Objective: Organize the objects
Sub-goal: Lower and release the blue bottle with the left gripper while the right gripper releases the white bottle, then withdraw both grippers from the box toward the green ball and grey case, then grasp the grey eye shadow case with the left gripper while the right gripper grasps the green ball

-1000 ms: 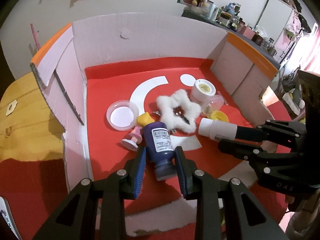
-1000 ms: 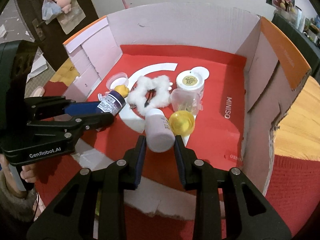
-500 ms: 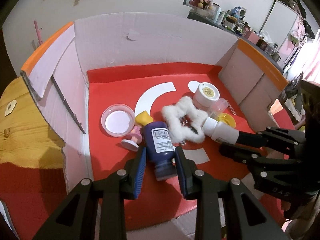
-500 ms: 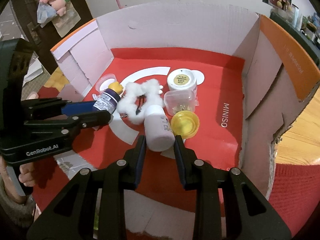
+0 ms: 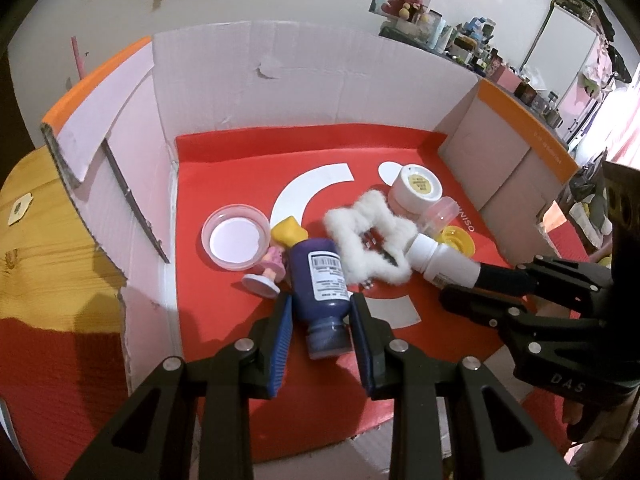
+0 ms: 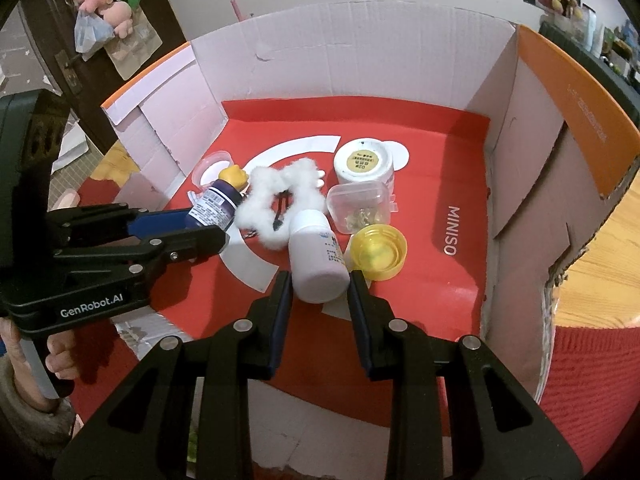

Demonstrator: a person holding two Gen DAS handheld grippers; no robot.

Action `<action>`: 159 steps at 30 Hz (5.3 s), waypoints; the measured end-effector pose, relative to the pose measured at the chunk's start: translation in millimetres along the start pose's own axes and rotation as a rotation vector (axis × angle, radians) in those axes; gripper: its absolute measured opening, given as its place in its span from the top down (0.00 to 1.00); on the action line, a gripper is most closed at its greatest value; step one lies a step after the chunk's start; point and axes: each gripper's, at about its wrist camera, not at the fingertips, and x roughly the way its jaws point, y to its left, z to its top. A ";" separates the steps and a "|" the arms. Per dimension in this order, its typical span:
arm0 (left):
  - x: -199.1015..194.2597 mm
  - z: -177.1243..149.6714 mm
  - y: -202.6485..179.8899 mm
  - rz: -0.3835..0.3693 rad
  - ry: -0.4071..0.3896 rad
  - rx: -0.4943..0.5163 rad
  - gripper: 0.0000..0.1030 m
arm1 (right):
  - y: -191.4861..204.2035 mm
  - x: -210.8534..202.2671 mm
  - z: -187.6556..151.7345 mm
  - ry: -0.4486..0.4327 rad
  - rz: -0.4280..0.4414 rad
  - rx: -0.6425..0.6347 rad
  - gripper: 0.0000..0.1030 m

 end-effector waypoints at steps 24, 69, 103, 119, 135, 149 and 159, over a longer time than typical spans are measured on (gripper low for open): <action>-23.3 -5.4 -5.5 -0.012 -0.059 -0.015 0.47 | 8.4 -16.0 -4.6 -0.042 0.013 -0.008 0.73; -87.1 -40.3 -16.1 0.056 -0.187 -0.001 0.07 | 40.7 -83.8 -34.1 -0.164 -0.047 -0.040 0.22; -83.1 -97.1 -36.4 0.021 -0.113 0.001 0.04 | 46.6 -94.9 -95.2 -0.138 -0.076 -0.016 0.21; -74.3 -133.3 -62.7 -0.028 -0.057 0.001 0.04 | 23.8 -97.0 -108.2 -0.132 -0.080 0.057 0.21; -56.6 -146.5 -72.2 0.097 -0.065 0.043 0.04 | 26.2 -85.7 -103.8 -0.116 -0.059 0.053 0.21; -64.9 -136.1 -6.2 0.168 -0.116 -0.061 0.05 | 61.9 -52.7 -94.7 -0.065 -0.018 -0.035 0.34; -55.2 -122.5 -15.8 0.159 -0.116 0.041 0.22 | 70.1 -35.9 -91.4 -0.030 0.009 -0.060 0.57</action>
